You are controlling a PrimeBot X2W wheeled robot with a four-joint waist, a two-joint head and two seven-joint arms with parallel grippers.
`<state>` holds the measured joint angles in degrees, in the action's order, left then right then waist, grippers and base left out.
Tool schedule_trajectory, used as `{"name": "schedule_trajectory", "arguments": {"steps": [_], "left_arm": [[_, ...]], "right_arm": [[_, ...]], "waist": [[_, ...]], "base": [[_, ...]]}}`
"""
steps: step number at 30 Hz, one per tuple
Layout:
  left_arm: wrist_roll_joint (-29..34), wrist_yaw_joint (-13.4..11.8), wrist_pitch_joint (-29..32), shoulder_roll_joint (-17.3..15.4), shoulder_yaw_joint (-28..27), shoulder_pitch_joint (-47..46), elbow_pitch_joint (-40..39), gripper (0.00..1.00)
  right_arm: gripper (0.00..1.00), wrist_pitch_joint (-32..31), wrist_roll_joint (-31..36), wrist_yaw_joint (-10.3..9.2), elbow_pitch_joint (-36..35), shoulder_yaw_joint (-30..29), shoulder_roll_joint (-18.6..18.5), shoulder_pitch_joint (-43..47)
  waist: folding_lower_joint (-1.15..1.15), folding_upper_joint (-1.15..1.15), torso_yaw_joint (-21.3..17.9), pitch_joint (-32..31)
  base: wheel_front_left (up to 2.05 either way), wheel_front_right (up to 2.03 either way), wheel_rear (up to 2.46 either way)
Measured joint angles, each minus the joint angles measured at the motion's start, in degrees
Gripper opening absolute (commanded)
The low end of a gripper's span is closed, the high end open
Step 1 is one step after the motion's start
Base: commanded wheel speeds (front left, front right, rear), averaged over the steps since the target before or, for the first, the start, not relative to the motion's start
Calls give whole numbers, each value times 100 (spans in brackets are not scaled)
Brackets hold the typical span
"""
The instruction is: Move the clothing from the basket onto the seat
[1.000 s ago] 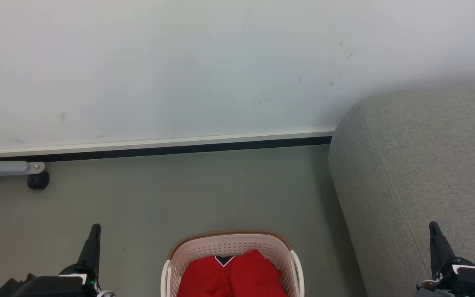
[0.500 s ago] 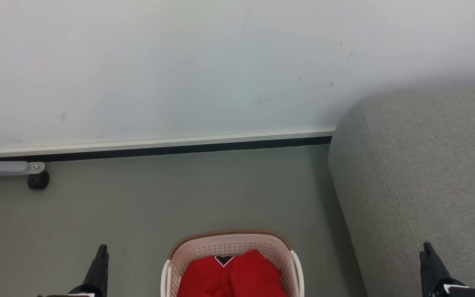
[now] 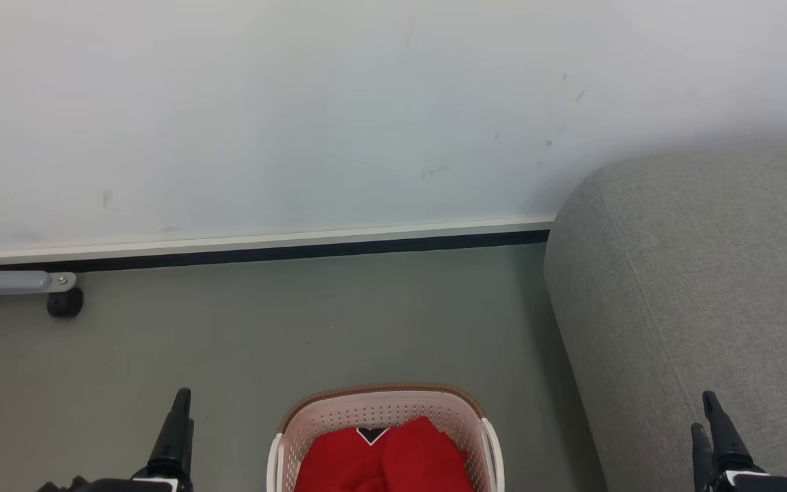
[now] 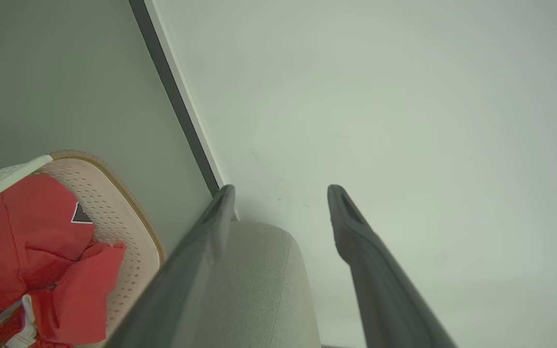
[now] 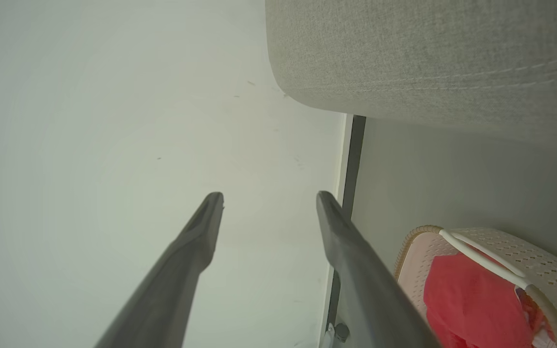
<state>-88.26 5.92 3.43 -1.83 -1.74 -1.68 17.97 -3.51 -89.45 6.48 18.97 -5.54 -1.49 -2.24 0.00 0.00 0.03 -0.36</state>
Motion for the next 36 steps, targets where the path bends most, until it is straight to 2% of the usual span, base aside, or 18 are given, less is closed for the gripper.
{"name": "schedule_trajectory", "arguments": {"steps": [8,24,36], "left_arm": [[559,-186,-158,-2,179,-1,-165,100],[2602,-446,-509,-122,644,-19,-409,100],[4124,-620,-761,-186,822,1,-463,100]], "right_arm": [[100,165,606,-153,-151,110,-2,49],[100,517,2499,-452,-489,768,-269,49],[100,770,3650,-614,-581,1171,-391,92]], "waist": [[0,0,-4,-25],[0,0,-13,-73],[0,0,-25,-111]], "base": [[0,0,0],[0,0,0],[0,0,0]]}}
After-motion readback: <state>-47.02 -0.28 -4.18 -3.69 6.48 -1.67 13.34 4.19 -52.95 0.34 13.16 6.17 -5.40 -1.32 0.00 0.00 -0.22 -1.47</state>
